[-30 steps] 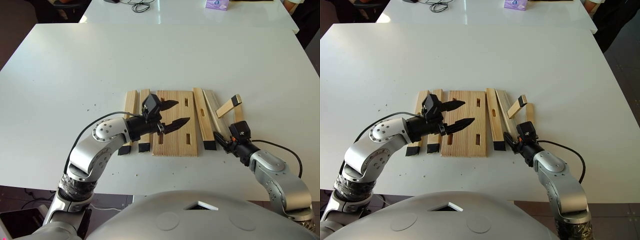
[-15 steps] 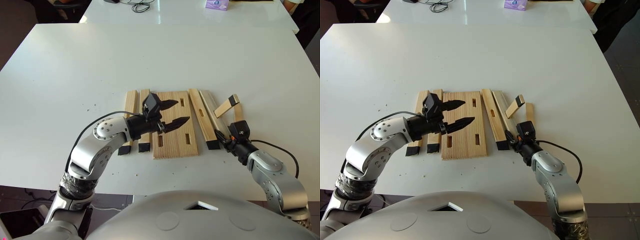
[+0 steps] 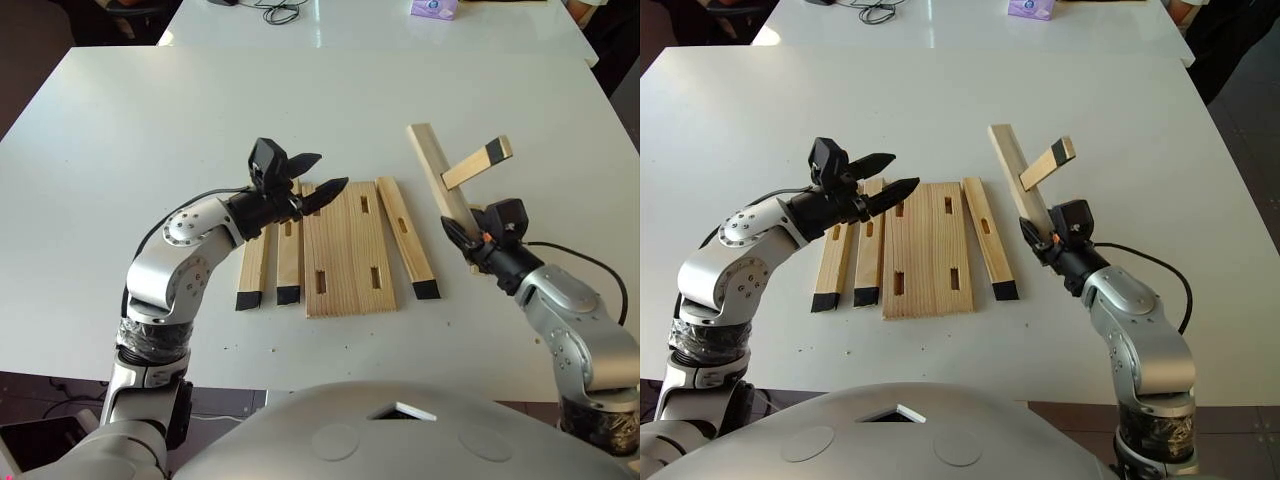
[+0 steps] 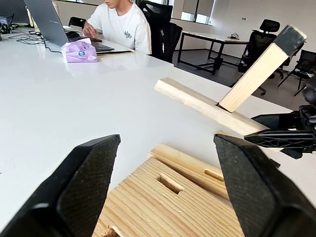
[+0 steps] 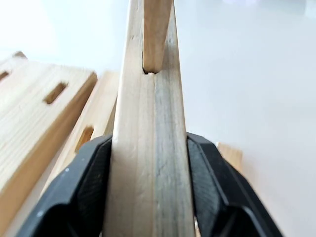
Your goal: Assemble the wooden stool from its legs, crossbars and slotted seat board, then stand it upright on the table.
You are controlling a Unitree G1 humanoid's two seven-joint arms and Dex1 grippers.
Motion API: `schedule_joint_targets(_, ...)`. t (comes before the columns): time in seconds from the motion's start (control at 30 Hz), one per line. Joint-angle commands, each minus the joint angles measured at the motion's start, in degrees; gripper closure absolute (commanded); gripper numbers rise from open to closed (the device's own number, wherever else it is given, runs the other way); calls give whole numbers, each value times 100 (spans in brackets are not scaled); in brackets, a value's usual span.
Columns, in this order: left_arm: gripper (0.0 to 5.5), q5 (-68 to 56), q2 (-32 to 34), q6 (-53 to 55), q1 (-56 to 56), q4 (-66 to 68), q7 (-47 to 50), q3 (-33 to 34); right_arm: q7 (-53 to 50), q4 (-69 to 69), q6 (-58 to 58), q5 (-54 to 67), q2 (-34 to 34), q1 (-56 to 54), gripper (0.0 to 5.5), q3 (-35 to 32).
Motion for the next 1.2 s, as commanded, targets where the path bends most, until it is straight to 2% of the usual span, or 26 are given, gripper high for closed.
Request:
schedule_joint_targets(0.03,197,-902,-185,489,-294,33,-53,446,712,-71,-211,934,-194,-609,342,-540)
schedule_joint_targets(0.1,197,-1613,-208,816,-411,0,-167,699,1060,-93,-214,1673,-232,-905,342,-907)
schedule_joint_targets(0.23,197,-3011,-92,1422,-670,150,-390,1150,1708,57,126,3370,-732,-1460,342,-1554)
schedule_joint_targets(0.4,197,-3436,70,1679,-719,220,-657,1098,2410,423,476,4508,-1632,-1731,342,-1768)
schedule_joint_targets(0.6,197,-3817,37,1732,-899,-92,-703,944,2969,593,603,4960,-2257,-1717,342,-1615)
schedule_joint_targets(0.87,197,-4256,20,1663,-1028,-519,-724,732,3180,660,570,5067,-2442,-1935,342,-1103)
schedule_joint_targets(1.2,197,-4078,25,1546,-1067,-439,-677,493,3161,459,577,5540,-2588,-1943,343,-994)
